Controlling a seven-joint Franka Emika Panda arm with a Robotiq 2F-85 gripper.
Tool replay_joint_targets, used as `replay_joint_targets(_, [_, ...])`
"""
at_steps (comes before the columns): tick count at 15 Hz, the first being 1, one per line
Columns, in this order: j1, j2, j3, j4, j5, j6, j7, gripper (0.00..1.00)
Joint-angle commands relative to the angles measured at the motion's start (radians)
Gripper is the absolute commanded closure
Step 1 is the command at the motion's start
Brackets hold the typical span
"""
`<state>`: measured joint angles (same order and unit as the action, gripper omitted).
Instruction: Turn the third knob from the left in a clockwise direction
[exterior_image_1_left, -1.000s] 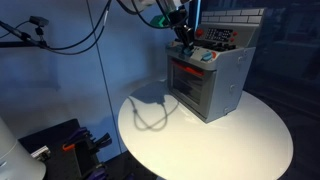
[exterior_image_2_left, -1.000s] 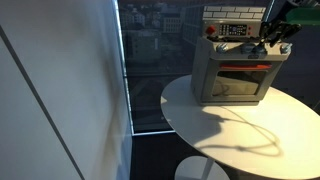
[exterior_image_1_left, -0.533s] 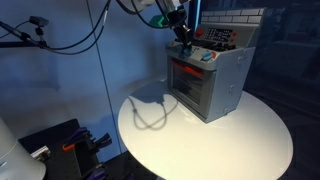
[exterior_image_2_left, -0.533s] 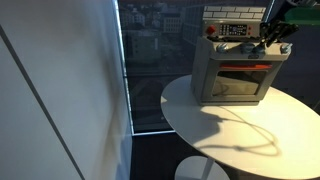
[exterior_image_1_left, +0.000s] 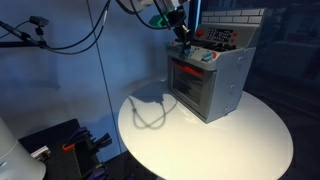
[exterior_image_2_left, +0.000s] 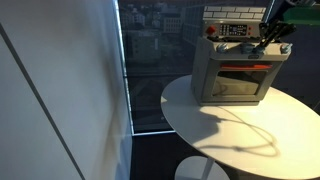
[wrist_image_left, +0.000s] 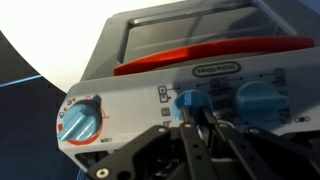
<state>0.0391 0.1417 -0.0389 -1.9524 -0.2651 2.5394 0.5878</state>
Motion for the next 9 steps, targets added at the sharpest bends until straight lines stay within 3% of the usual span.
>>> replay_joint_targets(1, [-0.003, -0.008, -0.02, 0.006, 0.013, 0.005, 0.025, 0.95])
replay_joint_targets(9, [-0.009, -0.036, -0.032, -0.015, 0.088, 0.006, 0.152, 0.95])
